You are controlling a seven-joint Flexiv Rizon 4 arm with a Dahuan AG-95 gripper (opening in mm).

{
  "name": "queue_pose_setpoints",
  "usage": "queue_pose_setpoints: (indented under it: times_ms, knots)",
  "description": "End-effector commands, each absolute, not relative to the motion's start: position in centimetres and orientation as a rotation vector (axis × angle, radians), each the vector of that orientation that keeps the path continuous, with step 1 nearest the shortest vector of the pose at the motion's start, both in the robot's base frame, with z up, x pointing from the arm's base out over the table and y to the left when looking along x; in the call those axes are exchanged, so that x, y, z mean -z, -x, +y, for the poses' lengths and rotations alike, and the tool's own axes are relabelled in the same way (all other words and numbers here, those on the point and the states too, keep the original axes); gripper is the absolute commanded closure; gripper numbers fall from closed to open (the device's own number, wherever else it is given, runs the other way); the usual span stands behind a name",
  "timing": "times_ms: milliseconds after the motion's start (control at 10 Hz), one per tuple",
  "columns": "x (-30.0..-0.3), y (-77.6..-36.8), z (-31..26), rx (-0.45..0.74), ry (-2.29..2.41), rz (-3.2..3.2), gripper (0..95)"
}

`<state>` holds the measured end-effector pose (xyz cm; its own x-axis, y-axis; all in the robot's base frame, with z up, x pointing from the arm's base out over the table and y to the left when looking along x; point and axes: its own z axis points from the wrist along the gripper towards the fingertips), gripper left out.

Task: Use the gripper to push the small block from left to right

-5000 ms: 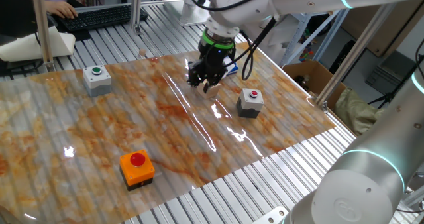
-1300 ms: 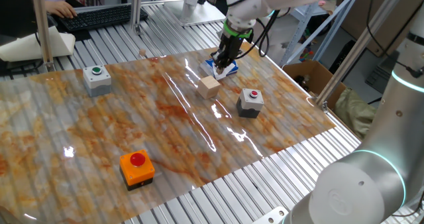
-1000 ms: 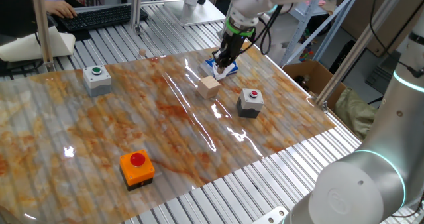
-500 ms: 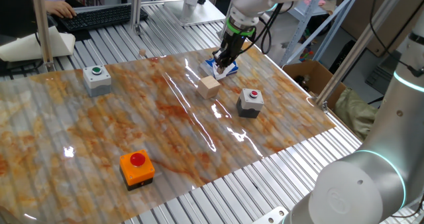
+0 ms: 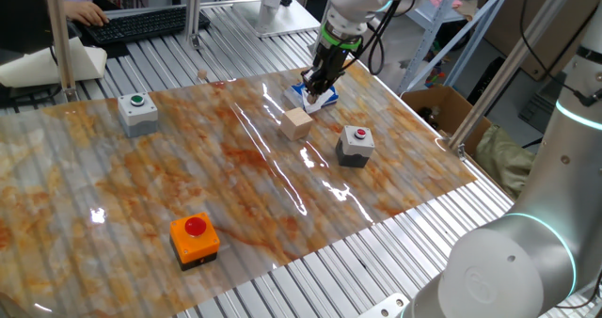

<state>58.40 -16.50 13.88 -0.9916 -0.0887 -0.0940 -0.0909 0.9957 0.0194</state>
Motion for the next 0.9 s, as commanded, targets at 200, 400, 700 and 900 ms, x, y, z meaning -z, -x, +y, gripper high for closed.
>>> queue_pose_setpoints:
  times_ms: [200, 400, 700, 900]
  knots:
    - [-13.87, -58.40, -16.47, -0.042, -0.003, 3.047, 95.0]
    - [-13.87, -58.40, -16.47, -0.041, -0.101, 3.053, 95.0]
    - [-13.87, -58.40, -16.47, -0.046, -0.201, 3.049, 95.0]
    - [-13.87, -58.40, -16.47, -0.049, -0.208, 3.049, 95.0]
